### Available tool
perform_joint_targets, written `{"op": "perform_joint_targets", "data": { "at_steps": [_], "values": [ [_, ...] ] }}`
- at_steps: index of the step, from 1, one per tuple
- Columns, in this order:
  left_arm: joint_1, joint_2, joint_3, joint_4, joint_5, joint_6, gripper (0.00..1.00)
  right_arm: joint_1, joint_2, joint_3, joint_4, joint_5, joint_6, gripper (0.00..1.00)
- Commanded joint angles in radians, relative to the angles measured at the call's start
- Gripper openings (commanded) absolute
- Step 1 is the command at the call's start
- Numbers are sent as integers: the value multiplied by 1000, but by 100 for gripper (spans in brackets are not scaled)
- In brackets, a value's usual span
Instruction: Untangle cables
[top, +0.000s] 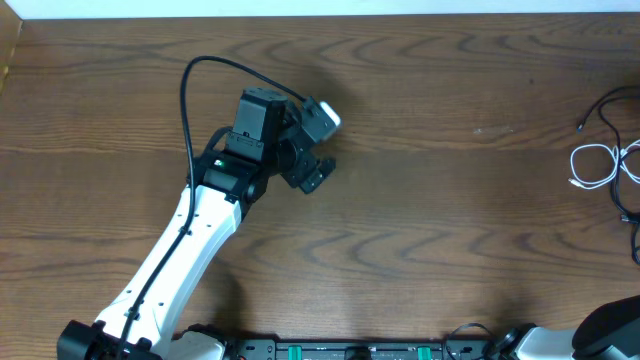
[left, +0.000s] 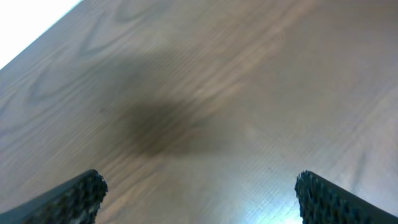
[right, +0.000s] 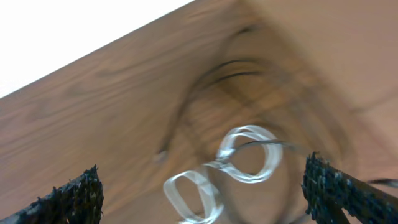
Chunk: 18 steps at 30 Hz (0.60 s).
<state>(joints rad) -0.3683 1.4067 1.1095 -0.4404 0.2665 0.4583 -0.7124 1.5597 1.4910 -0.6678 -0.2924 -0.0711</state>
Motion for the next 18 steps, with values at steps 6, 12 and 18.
{"op": "perform_joint_targets", "data": {
  "at_steps": [6,12,18],
  "values": [
    [3,6,8,42,-253,-290,98,201,-40,13,-179,-195,-138,99],
    [6,6,8,53,-428,-500,98,414,-39,13,-231,-143,-165,99],
    [13,6,8,70,-442,-537,98,606,-39,13,-234,-14,-161,99]
  ]
}}
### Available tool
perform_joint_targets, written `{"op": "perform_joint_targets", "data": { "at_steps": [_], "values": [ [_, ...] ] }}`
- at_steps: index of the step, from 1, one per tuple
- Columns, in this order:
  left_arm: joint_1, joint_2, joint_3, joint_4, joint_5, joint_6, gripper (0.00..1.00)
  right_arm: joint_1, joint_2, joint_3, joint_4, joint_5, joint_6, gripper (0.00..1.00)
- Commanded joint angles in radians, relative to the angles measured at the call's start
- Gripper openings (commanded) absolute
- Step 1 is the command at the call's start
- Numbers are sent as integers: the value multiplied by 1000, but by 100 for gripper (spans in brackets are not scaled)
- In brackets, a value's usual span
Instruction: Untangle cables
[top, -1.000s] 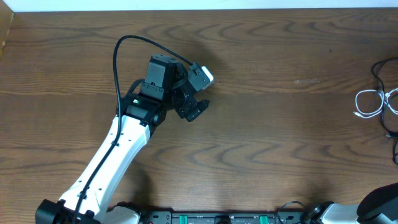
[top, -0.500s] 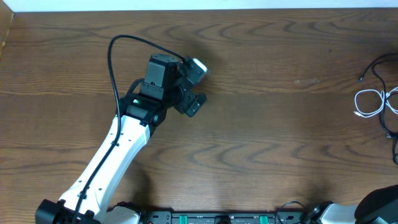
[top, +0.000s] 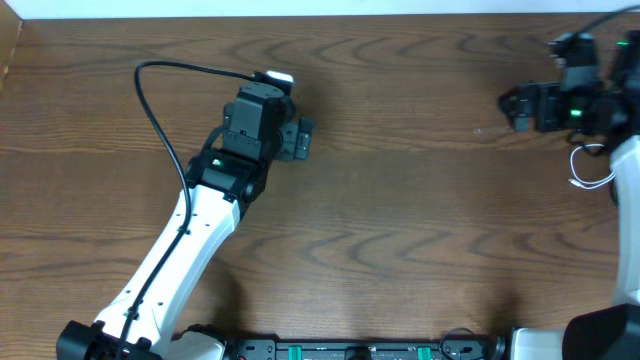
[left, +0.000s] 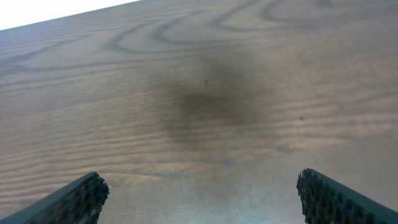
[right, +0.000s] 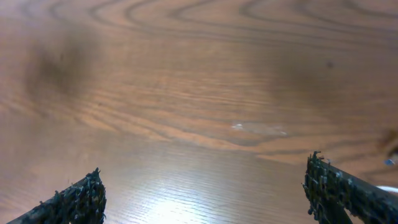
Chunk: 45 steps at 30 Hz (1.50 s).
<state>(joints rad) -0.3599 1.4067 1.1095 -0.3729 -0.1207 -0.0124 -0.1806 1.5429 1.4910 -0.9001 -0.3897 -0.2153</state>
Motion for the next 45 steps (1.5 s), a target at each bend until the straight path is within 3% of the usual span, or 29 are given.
{"op": "perform_joint_targets", "data": {
  "at_steps": [1,10,45],
  "values": [
    [4,6,8,-1,-55,-67,98,96,-23,13,-2,95,-17,99],
    [3,6,8,-34,-45,-68,98,188,-23,13,-51,100,-18,99],
    [3,8,8,-34,-45,-68,98,188,-23,13,-84,100,-18,99]
  ]
}}
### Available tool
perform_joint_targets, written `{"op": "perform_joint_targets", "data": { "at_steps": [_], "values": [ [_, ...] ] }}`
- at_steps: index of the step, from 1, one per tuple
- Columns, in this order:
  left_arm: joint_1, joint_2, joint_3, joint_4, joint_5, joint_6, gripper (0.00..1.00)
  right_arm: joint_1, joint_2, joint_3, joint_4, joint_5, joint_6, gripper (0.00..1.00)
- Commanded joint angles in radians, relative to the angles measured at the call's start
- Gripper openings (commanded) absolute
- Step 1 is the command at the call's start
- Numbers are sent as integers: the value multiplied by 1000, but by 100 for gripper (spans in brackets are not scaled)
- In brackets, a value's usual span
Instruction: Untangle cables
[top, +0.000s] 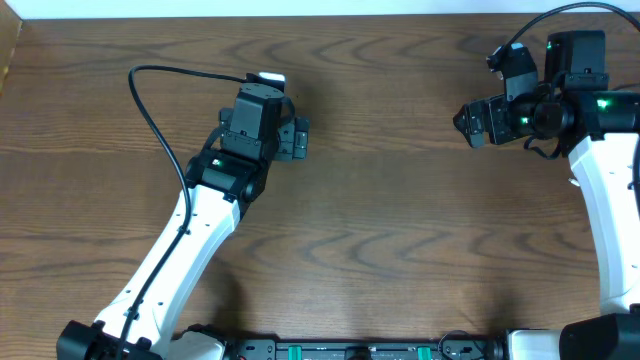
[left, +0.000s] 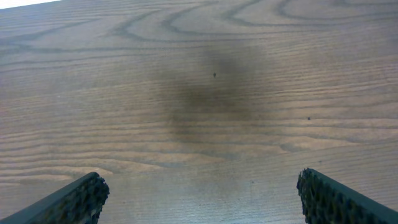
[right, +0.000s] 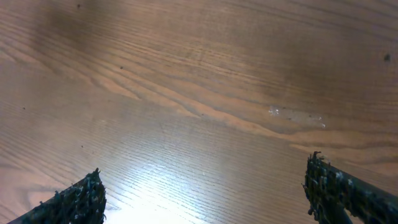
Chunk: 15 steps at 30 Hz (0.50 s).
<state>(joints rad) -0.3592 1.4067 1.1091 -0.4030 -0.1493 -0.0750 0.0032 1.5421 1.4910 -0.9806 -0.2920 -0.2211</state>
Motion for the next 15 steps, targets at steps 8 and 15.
{"op": "perform_joint_targets", "data": {
  "at_steps": [8,15],
  "values": [
    [2,8,9,-4,-17,-5,98,4,-22,13,-4,2,-12,99],
    [3,6,7,-4,-99,-5,98,4,-22,13,-3,2,-12,99]
  ]
}}
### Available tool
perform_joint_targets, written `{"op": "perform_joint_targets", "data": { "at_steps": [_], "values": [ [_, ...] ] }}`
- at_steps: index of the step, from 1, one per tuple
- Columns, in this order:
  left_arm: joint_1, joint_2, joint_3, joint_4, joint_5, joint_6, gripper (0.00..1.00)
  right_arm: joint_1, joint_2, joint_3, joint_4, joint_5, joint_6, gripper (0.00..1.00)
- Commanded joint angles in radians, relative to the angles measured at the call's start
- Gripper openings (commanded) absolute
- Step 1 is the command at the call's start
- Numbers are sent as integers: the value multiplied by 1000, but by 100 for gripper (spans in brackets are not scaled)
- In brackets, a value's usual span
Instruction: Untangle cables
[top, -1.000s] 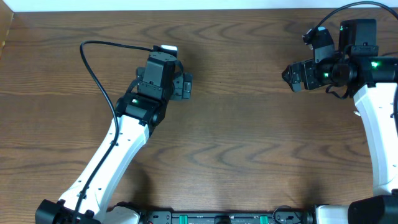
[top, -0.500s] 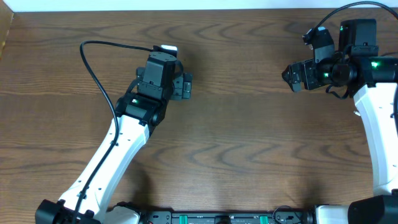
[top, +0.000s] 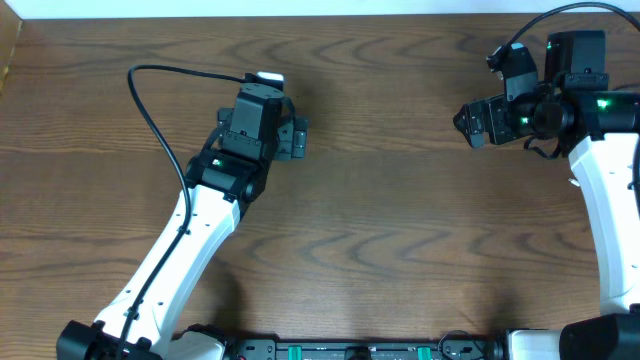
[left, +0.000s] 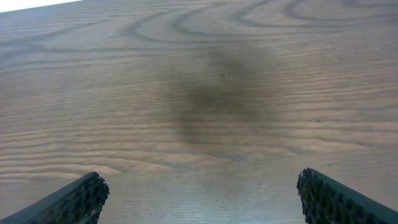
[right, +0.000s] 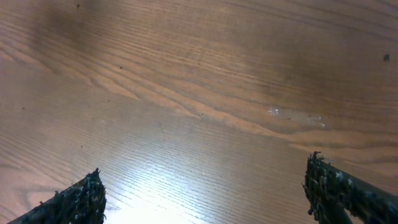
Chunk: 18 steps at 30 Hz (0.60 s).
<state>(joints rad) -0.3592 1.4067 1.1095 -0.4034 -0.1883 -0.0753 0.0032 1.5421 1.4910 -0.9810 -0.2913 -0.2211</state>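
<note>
No cable shows in any view; the table's right edge, below my right arm, is covered in the overhead view. My left gripper (top: 299, 138) hovers open over bare wood left of centre, and its wrist view shows only wood grain between the fingertips (left: 74, 198). My right gripper (top: 468, 122) is open over bare wood at the upper right, pointing left, with nothing between its fingertips (right: 336, 193).
The wooden table (top: 400, 230) fills the views. The left arm's own black lead (top: 150, 110) loops above the table beside that arm. The white right arm (top: 605, 220) runs down the right edge. A white wall borders the far edge.
The left wrist view has shifted very slightly over the wood. Both grippers remain open where they were, and the right arm has not moved.
White loops and a dark cable lay at the table's right edge, seen in the right wrist view, with the right arm barely in the overhead view. Then the right arm stood over the upper right, covering them. Its gripper then sat further left; the left gripper had turned slightly.
</note>
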Motion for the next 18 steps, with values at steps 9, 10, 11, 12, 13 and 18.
{"op": "perform_joint_targets", "data": {
  "at_steps": [9,10,11,12,13,18],
  "values": [
    [-3,-25,7,-3,-71,-5,98,4,-22,13,-3,2,-12,99],
    [-5,-30,7,-4,-71,-5,98,4,-22,13,-3,2,-12,99],
    [-6,-39,7,-4,-71,-5,98,4,-22,13,-3,2,-12,99],
    [-7,-50,7,-4,-71,-5,98,4,-22,13,-3,2,-12,99],
    [-7,-62,7,-5,-71,-5,98,4,-22,13,-3,1,-12,99],
    [-7,-130,-29,13,-67,-5,98,4,-22,13,-3,2,-12,99]
  ]
}}
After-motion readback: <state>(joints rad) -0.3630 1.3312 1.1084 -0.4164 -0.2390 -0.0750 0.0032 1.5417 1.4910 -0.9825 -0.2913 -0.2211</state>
